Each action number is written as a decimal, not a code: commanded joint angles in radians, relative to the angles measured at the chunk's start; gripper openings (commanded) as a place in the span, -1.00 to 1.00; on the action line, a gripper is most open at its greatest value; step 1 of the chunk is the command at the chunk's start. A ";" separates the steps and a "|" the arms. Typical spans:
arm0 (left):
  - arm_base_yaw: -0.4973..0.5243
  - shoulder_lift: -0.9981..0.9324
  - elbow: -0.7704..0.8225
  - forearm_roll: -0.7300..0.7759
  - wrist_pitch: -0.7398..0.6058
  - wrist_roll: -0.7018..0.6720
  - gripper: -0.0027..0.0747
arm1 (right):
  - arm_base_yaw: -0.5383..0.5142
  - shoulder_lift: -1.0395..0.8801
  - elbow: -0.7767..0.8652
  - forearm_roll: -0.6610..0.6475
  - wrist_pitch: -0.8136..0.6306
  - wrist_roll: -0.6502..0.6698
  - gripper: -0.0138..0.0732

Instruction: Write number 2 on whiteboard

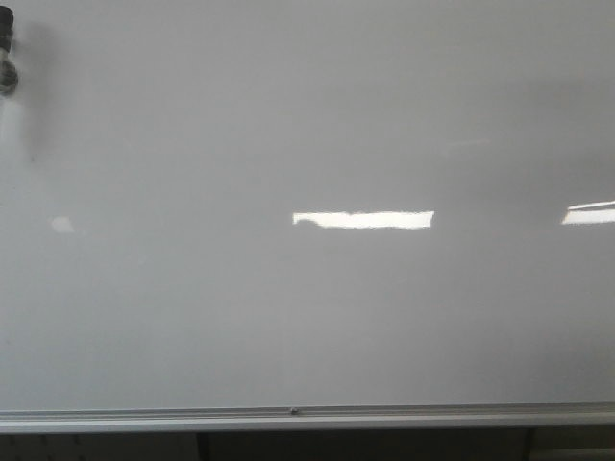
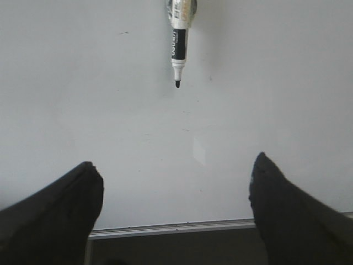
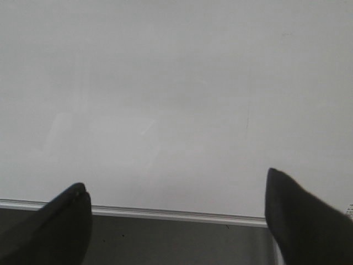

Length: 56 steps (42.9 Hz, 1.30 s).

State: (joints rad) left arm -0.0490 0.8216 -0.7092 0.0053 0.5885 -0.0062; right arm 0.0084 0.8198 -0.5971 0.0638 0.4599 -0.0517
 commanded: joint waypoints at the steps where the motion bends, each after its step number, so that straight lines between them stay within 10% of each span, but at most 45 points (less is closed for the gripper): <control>1: -0.020 0.085 -0.076 0.006 -0.082 0.000 0.48 | 0.001 -0.002 -0.034 -0.009 -0.076 -0.013 0.82; 47: -0.020 0.736 -0.418 0.016 -0.322 0.000 0.48 | 0.001 -0.002 -0.034 -0.009 -0.099 -0.013 0.82; 56: -0.020 0.749 -0.418 0.016 -0.325 0.000 0.10 | 0.001 -0.002 -0.034 -0.009 -0.099 -0.013 0.82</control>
State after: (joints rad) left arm -0.0623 1.5976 -1.0914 0.0228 0.3289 -0.0062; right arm 0.0084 0.8198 -0.5971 0.0638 0.4356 -0.0541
